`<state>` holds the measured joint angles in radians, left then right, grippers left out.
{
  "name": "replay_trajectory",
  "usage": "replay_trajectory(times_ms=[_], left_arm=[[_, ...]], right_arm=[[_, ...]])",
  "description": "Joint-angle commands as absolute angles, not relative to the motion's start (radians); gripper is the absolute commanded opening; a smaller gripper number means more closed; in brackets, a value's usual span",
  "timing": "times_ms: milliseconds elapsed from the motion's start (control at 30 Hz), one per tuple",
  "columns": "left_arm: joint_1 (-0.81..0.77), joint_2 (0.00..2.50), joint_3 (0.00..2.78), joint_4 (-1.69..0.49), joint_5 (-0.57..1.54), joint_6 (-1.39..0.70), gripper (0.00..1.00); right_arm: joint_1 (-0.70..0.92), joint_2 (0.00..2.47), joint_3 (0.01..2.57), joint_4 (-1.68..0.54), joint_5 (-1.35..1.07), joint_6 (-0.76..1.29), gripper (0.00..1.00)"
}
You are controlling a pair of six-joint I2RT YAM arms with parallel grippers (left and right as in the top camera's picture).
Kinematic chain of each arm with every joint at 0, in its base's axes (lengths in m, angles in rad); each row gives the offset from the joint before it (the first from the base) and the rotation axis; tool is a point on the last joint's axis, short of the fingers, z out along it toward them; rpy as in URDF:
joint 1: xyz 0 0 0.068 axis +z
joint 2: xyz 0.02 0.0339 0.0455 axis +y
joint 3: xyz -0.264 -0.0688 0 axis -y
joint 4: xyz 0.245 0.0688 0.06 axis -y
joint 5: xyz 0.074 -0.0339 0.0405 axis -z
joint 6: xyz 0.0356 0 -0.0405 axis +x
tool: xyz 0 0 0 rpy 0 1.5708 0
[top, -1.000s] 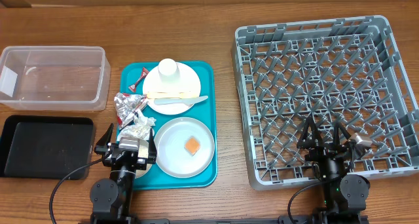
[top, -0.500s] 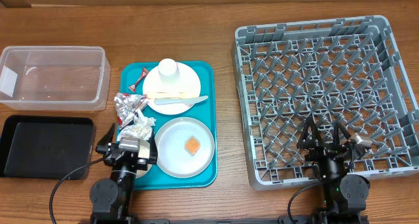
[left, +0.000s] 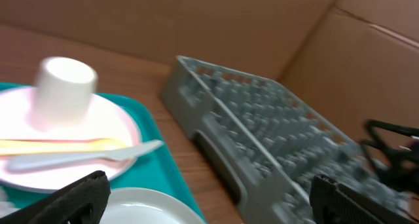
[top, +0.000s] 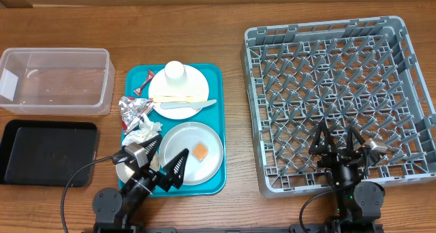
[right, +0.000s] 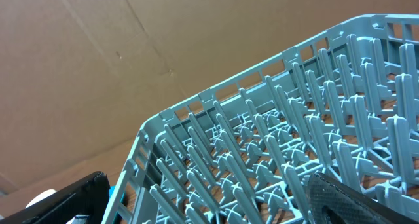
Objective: Sort waste into correct bins and load items into the dishwasher rack
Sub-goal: 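Move the left gripper over the white rice bowl on the teal tray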
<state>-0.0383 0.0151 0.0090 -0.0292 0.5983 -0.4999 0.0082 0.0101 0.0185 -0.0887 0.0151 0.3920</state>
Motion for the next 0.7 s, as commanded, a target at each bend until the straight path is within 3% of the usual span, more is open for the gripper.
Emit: replay_trajectory(times_ms=[0, 167, 367, 533, 667], left_arm=[[-0.034, 0.006, 0.033, -0.023, 0.725, -0.556, 1.00], [-0.033, 0.006, 0.178, -0.105, 0.632, -0.440, 1.00], [-0.033, 0.038, 0.461, -0.511, 0.377, -0.264, 1.00], [-0.033, 0.168, 0.712, -0.889, 0.180, -0.269, 1.00], [-0.033, 0.266, 0.833, -0.955, 0.251, -0.270, 1.00]], right_arm=[[0.011, 0.005, 0.008, -0.082, 0.017, 0.389, 1.00], [0.011, 0.005, 0.008, -0.082, 0.017, 0.389, 1.00], [0.011, 0.005, 0.008, -0.082, 0.017, 0.389, 1.00], [0.011, 0.005, 0.008, -0.082, 0.017, 0.389, 1.00], [0.011, 0.005, 0.008, -0.082, 0.017, 0.389, 1.00]])
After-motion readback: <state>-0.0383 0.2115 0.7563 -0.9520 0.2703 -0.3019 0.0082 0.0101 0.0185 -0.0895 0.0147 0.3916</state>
